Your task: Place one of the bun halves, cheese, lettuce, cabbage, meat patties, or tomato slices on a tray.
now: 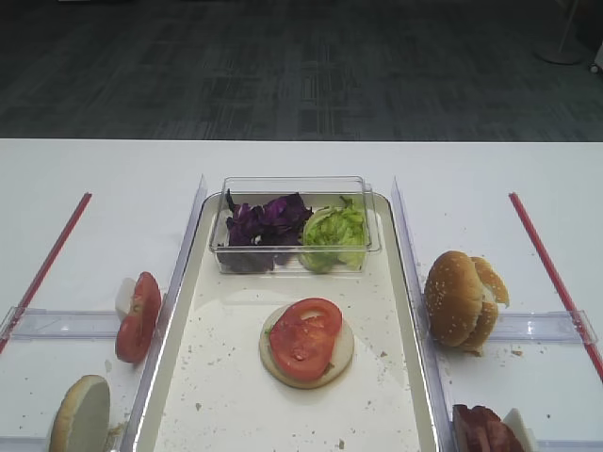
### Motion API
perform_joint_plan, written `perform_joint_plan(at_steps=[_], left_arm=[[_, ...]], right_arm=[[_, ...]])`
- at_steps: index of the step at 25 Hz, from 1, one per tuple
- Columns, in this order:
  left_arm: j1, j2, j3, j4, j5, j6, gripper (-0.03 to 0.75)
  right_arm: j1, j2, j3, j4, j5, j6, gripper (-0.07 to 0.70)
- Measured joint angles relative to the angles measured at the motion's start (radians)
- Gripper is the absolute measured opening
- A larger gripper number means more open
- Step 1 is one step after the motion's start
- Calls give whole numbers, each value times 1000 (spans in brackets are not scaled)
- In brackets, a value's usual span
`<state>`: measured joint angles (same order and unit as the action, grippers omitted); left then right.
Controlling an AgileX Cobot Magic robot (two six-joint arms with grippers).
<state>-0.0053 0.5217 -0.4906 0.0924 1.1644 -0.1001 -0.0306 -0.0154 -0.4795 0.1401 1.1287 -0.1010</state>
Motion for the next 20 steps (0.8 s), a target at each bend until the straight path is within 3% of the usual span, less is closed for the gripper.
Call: perform_joint_plan(at_steps=[13,20], left_arm=[[0,-442,0,0,11,41,540],[0,-536,0,0,18,43,613]], right_arm=[[0,0,0,0,0,0,679],[0,0,0,0,0,0,679]])
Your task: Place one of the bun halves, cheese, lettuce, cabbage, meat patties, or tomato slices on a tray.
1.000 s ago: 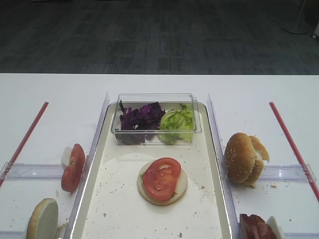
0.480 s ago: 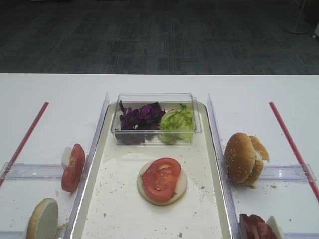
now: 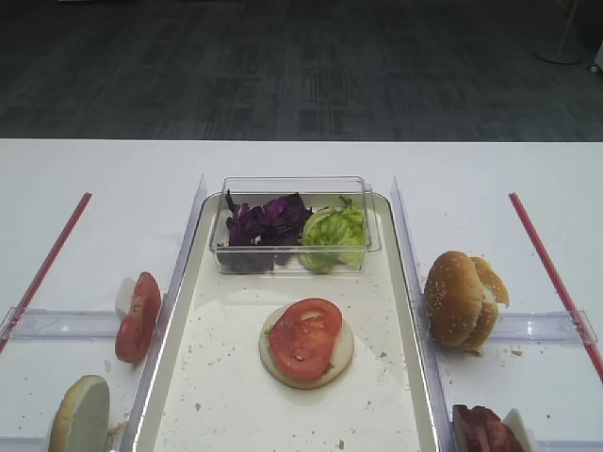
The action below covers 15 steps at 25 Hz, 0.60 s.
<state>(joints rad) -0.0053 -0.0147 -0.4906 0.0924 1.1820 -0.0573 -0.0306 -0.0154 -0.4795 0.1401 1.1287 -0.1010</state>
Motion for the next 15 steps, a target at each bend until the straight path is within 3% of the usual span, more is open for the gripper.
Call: perform_joint_plan(at_steps=[15], left_arm=[[0,0,0,0,1,0,626]], right_arm=[[0,0,0,0,0,0,679]])
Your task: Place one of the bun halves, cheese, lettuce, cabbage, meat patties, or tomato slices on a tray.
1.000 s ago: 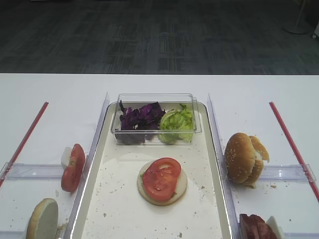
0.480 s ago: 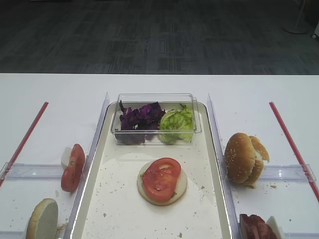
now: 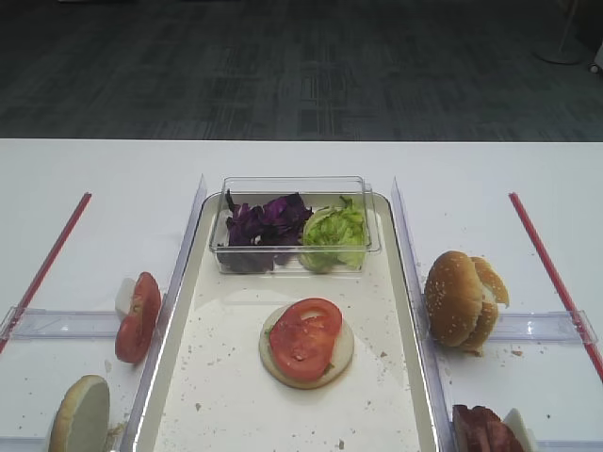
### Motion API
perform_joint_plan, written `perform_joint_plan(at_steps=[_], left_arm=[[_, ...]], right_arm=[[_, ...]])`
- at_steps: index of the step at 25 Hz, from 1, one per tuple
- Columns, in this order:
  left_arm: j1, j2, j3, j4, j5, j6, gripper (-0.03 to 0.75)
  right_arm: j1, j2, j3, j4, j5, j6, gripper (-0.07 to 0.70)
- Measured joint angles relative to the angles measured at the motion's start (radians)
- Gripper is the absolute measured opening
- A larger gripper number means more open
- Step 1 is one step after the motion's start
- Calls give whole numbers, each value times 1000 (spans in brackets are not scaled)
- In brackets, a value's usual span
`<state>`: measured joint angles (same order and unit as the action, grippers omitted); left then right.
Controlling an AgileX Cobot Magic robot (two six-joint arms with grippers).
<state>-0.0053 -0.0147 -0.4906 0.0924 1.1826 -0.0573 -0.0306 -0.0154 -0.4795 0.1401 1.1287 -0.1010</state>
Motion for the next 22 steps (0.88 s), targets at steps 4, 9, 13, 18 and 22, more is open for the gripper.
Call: perform_joint_plan(at_steps=[4,9,13,18,22], left_arm=[[0,-2,0,0,0,0,626],[0,-2,0,0,0,0,626],[0,-4,0,0,0,0,626],[0,-4,0,0,0,0,626],[0,-4,0,0,0,0,626]], right_arm=[[0,0,0,0,0,0,679],[0,0,0,0,0,0,679],[0,0,0,0,0,0,679],[0,0,0,0,0,0,679],[0,0,0,0,0,0,679]])
